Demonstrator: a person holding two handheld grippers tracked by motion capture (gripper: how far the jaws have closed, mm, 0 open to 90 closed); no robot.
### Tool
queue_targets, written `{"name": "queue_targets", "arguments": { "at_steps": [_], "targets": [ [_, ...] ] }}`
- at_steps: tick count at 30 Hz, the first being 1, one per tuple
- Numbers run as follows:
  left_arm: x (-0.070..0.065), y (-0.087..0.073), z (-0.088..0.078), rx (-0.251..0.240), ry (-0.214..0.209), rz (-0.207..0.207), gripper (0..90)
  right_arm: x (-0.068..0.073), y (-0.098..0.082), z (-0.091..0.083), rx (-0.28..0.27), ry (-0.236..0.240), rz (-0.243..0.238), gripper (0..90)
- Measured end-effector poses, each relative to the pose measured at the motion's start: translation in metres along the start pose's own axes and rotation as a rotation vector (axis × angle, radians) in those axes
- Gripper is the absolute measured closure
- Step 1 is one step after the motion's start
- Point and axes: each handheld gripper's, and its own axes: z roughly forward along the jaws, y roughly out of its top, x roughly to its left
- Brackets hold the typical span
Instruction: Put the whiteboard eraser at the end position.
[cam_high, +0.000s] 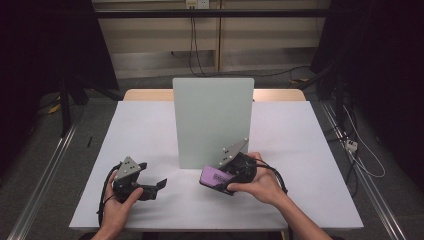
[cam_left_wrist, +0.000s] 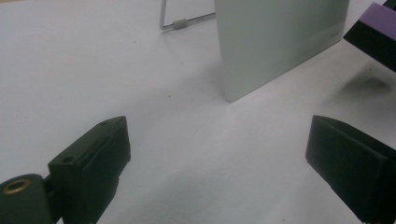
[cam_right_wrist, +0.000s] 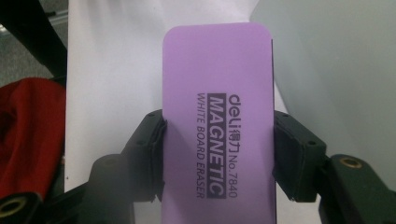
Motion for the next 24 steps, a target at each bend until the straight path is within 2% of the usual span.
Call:
{"name": "queue_targets", "arguments": {
  "at_steps": [8, 15, 24],
  "targets": [
    [0.0, 0.0, -0.001, -0.007, -0.005, 0.003, 6.6, 0.01, 0.001, 0.009, 0.051, 0.025, -0.025, 41.9],
    [0.0, 0.001, -0.001, -0.01, -0.002, -0.003, 6.6, 0.012, -0.002, 0.015, 0.069, 0.053, -0.017, 41.9],
    [-0.001, 0.001, 0.0, -0.006, -0.004, 0.001, 6.6, 0.012, -0.008, 0.02, 0.106, 0.065, -0.005, 41.9]
  ]
}}
